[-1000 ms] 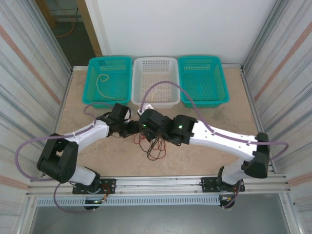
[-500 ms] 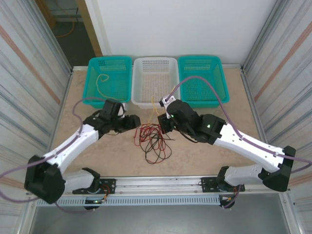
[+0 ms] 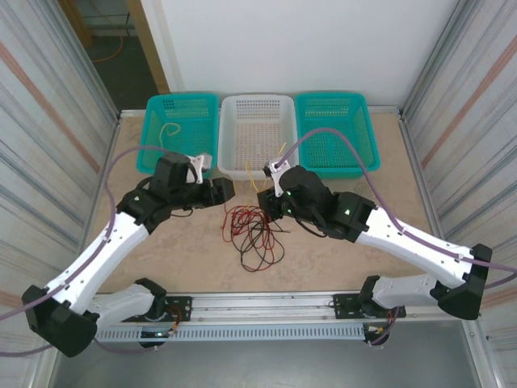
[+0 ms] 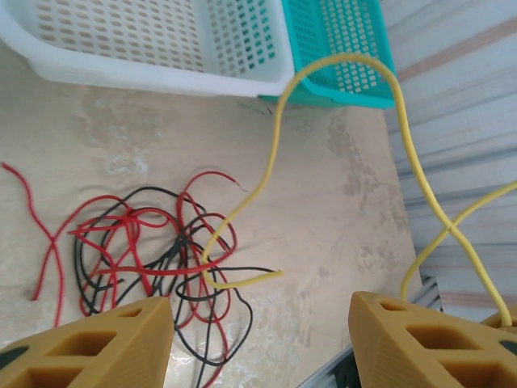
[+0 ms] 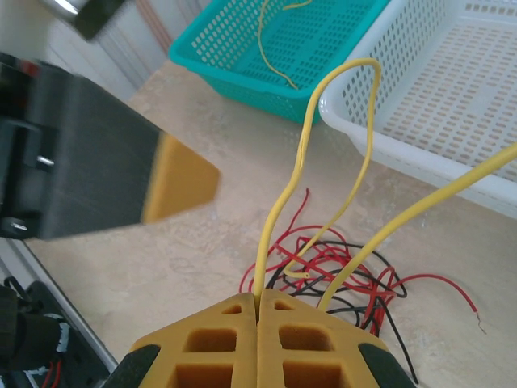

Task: Untangle the cables

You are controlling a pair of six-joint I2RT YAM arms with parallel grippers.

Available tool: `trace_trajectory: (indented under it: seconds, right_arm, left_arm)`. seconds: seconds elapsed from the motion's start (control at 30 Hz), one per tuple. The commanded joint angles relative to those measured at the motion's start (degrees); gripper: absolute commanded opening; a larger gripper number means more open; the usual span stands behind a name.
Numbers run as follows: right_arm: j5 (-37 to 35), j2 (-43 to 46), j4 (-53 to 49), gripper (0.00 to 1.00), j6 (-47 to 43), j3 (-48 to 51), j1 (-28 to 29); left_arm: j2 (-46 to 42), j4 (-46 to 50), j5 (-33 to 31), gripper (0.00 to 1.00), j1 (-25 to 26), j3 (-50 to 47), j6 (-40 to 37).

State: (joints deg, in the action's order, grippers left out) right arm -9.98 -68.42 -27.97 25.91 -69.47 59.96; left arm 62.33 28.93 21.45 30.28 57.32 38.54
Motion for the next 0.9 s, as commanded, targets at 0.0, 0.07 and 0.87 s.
trace_trajectory:
  seconds: [0.0, 0.07, 0.87]
  right_arm:
    - [1.1, 2.0, 2.2, 0.0, 1.0, -1.3, 0.2]
    - [0.9, 2.2, 2.2, 0.0, 0.9, -1.4, 0.6]
    - [-4.2, 6.5, 0.1, 0.0, -7.2, -13.4, 1.1]
  left_arm:
    - [4.0, -5.4, 3.6, 0.65, 1.0, -4.1, 3.4]
    - [5.6, -7.9, 2.9, 0.69, 1.8, -5.7, 4.5]
    - [16.5, -13.2, 0.1, 0.68, 3.7, -13.4, 7.9]
